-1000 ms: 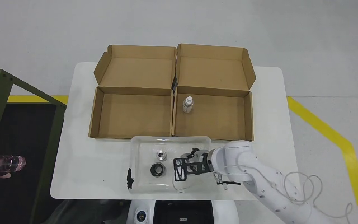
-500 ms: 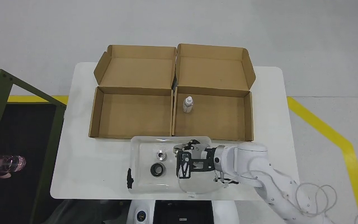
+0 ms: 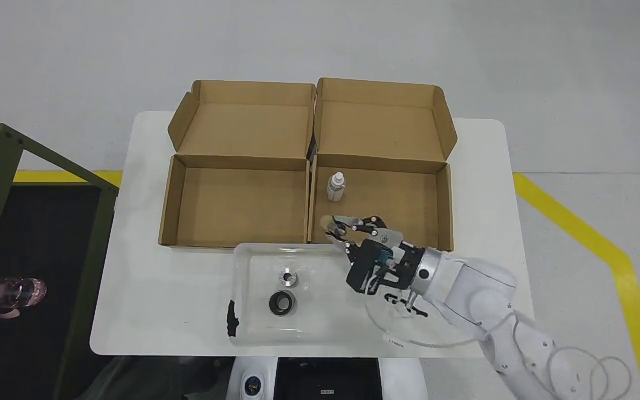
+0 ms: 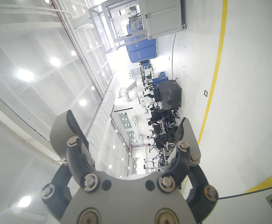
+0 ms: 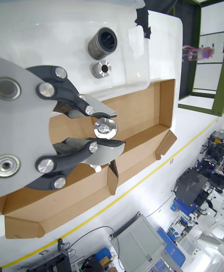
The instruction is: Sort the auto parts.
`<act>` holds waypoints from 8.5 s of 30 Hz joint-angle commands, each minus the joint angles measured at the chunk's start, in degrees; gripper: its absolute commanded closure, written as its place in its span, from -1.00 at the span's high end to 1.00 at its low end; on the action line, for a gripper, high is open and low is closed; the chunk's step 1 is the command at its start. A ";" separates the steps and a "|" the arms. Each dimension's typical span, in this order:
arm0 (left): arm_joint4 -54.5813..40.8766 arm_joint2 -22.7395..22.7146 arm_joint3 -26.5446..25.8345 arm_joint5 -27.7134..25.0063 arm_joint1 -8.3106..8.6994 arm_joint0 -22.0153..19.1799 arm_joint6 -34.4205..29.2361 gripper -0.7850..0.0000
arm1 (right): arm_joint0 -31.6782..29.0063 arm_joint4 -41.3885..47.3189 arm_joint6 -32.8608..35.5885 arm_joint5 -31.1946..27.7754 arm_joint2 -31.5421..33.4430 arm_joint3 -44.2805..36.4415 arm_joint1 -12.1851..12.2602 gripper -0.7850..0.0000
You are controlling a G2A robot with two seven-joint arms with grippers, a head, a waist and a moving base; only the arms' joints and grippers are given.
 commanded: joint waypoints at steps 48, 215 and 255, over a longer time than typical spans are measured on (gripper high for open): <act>0.00 0.00 0.00 0.00 0.00 0.00 0.00 1.00 | 18.17 17.43 22.24 -13.51 -0.98 21.16 -1.70 -1.00; 0.00 0.00 0.00 0.00 0.00 0.00 0.00 1.00 | 24.24 11.20 22.03 -11.02 -30.24 28.34 -11.91 -1.00; 0.00 0.00 0.00 0.00 0.00 0.00 0.00 1.00 | 20.61 -1.64 0.11 -2.85 -16.82 10.69 -10.45 -1.00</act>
